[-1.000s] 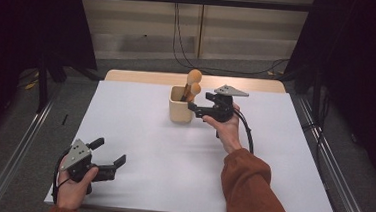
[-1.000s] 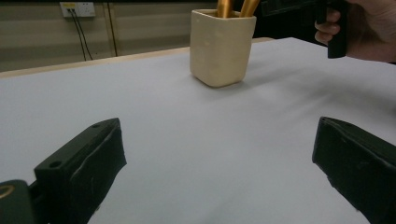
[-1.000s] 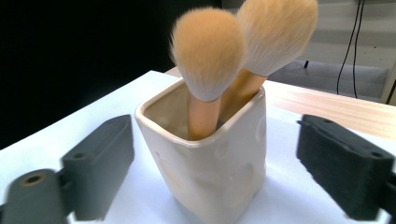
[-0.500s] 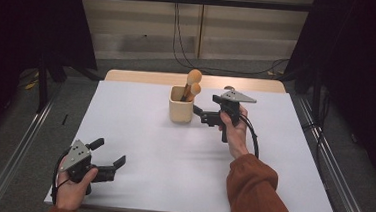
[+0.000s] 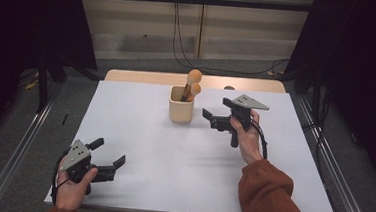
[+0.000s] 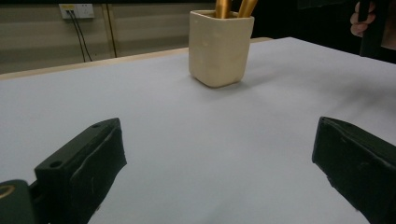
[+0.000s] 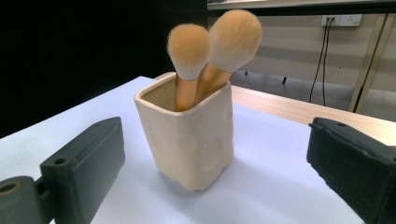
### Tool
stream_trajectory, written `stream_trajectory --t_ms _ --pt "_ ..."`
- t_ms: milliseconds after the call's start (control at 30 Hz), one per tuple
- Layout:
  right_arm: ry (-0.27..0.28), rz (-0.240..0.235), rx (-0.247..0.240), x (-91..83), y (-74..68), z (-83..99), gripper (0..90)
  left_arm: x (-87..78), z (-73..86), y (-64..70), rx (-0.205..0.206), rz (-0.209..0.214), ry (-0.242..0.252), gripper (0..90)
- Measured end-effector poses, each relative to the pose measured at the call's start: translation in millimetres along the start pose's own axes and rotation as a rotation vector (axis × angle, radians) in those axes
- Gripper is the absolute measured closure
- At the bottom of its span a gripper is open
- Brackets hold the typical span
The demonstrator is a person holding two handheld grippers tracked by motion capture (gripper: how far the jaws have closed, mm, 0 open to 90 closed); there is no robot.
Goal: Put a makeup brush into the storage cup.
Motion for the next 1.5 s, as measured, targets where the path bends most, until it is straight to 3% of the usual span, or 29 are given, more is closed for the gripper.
stream_trajectory --t_ms 333,933,1133,1500 --pt "0.024 0.046 -0.016 -20.9 8.1 3.0 0.1 0.2 0.2 0.1 0.001 -0.003 -0.003 2.3" --pt "0.002 0.045 -0.028 -63.0 20.5 18.3 0.9 -0.6 -0.3 0.0 0.001 -0.007 0.000 2.2" --pt "0.020 0.055 -0.035 -81.1 21.9 20.2 1.1 0.0 0.1 -0.2 -0.003 -0.010 0.000 2.1" --pt "0.006 0.081 -0.045 -110.7 26.3 43.3 1.4 -5.2 0.7 0.1 -0.011 -0.027 0.013 2.7"
Point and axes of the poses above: each handheld gripper's, and its own axes: x roughly forward along the jaws, z roughly out of its underside, y roughly to its right, the point moved 4 cm from there along x, roughly forward along the jaws, and after that the axes turned 12 degrees about z, right-handed, at the moved point
